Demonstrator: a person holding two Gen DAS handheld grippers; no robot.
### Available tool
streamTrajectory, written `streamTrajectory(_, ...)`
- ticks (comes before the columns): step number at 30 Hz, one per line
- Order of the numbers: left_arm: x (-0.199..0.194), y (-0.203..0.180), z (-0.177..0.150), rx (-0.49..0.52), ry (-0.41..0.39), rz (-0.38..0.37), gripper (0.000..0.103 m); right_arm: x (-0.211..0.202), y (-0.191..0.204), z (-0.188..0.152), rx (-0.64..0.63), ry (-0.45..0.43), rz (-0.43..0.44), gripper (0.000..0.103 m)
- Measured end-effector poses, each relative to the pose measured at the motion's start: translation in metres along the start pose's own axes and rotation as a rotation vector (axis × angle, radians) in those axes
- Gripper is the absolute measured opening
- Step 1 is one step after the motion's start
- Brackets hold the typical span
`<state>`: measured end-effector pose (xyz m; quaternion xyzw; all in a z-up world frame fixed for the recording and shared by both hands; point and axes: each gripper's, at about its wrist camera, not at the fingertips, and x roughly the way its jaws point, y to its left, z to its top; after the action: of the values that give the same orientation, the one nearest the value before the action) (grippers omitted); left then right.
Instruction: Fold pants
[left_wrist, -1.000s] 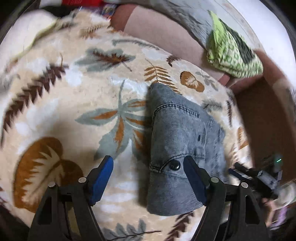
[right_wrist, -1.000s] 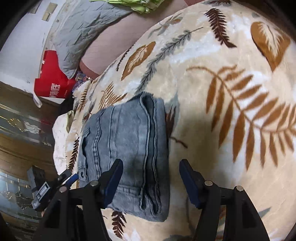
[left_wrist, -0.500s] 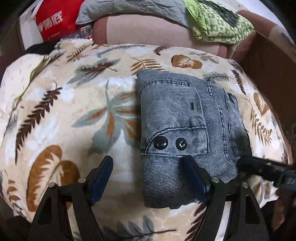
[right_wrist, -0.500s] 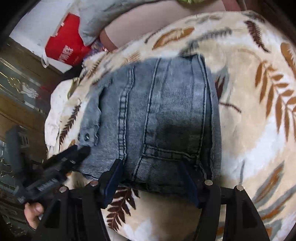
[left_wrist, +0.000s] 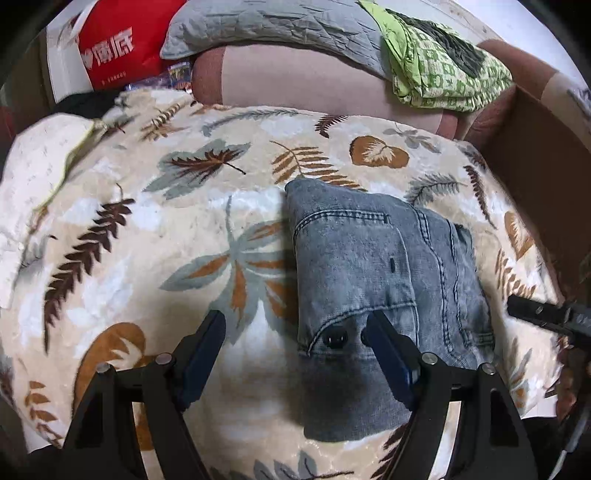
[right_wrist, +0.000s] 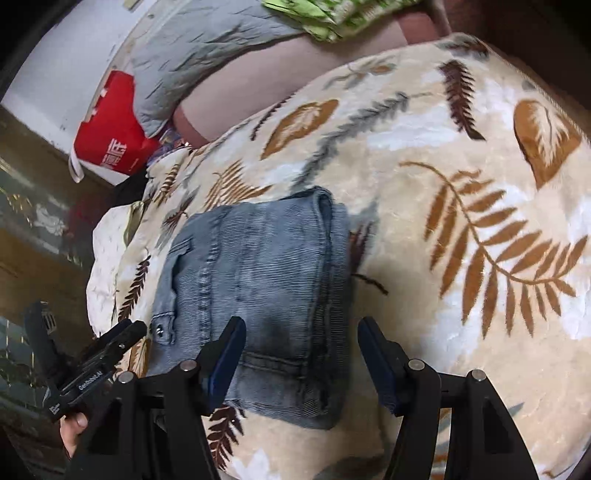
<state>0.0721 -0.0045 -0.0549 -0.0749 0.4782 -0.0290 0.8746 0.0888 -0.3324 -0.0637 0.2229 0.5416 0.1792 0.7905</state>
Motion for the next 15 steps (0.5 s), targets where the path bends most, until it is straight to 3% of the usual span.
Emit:
streamTrajectory(4,0.021,0.022,0.009,-0.114,0.067,-0.184,0.079,0.022,-0.016,0.01,0.04,0.046,0.043,0.067)
streamTrajectory(8,0.042,0.021,0.015,-0.14,0.14,-0.3,0.079,0.035,-0.029,0.018,0.08,0.064,0.046,0.067)
streamTrajectory(15,0.065,0.009,0.016,-0.15,0.196,-0.338,0.079,0.06,-0.018,0.028,0.068,0.105,0.09,0.067)
